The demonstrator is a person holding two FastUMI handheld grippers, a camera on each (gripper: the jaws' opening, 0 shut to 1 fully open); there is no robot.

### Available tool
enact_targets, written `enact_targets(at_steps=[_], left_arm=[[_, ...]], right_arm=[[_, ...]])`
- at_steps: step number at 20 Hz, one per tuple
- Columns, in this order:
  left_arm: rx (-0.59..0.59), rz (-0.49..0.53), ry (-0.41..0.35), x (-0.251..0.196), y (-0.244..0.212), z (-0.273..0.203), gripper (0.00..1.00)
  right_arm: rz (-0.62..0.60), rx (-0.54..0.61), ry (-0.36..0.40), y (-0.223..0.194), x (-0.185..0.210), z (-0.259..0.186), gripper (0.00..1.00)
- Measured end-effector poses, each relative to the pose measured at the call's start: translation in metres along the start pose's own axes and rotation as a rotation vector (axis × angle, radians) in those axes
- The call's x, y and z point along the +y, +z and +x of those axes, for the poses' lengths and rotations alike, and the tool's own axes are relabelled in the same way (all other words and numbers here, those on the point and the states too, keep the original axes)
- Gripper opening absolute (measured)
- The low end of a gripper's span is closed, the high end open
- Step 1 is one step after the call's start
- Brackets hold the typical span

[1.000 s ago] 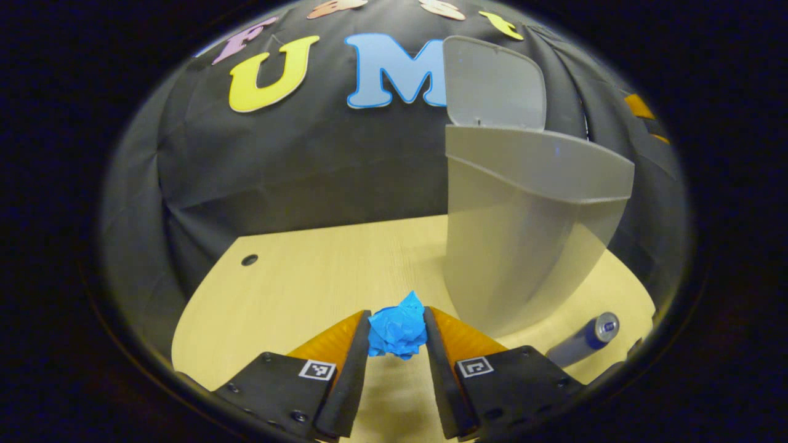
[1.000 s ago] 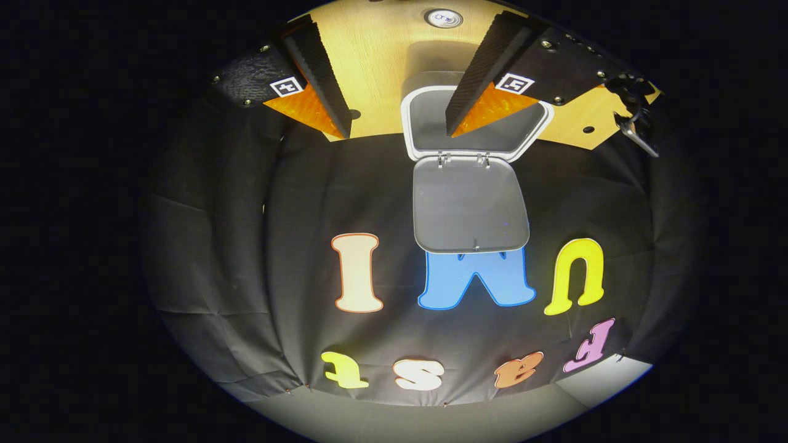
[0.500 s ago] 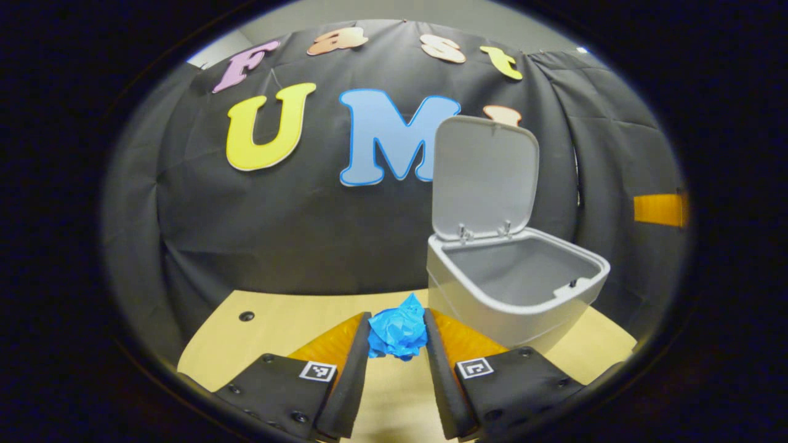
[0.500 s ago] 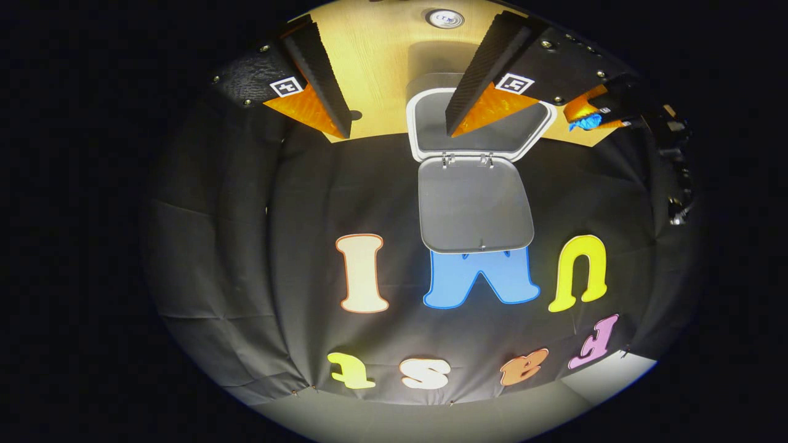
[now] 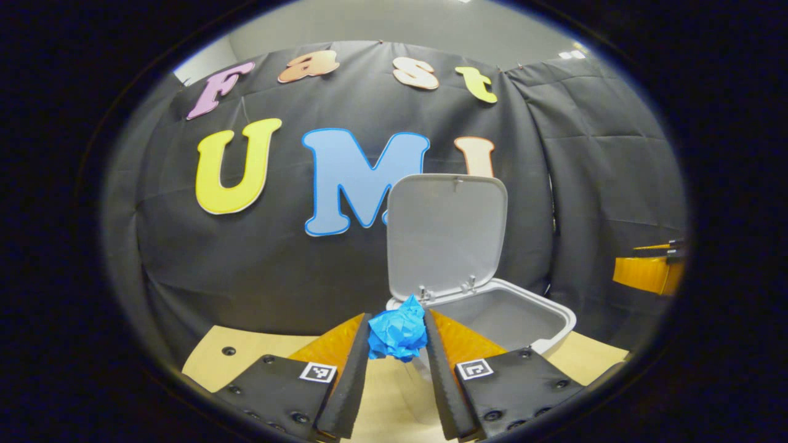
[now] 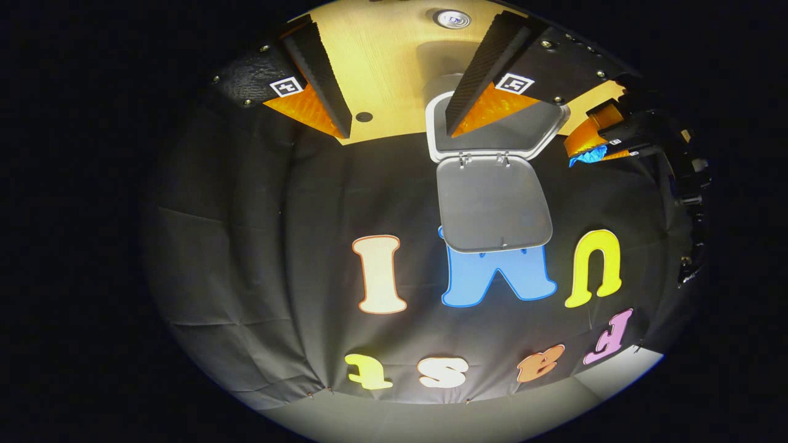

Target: Press the lid of the desktop garbage bin to open it, pick up the crumpled paper on the desktop and throw it into the bin, then pick up the pop can on the desktop and drop it into the bin, and finally close the garbage bin lid.

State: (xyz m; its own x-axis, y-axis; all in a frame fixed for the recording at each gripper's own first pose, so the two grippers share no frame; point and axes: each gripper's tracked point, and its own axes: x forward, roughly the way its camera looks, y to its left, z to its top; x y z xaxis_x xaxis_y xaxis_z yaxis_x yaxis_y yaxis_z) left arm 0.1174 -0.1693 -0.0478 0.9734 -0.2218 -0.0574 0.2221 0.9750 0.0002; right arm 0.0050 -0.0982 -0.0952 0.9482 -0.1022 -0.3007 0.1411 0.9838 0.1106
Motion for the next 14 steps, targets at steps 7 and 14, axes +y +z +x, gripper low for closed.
enact_targets(at_steps=[7,14], left_arm=[[-0.011,0.033,-0.075,-0.037,0.008,0.016,0.67],[-0.001,0.029,-0.077,-0.034,0.006,0.015,0.87]], right_arm=[[0.026,0.029,-0.052,-0.016,-0.02,-0.011,0.98],[0.031,0.06,-0.048,-0.033,-0.016,-0.017,0.98]])
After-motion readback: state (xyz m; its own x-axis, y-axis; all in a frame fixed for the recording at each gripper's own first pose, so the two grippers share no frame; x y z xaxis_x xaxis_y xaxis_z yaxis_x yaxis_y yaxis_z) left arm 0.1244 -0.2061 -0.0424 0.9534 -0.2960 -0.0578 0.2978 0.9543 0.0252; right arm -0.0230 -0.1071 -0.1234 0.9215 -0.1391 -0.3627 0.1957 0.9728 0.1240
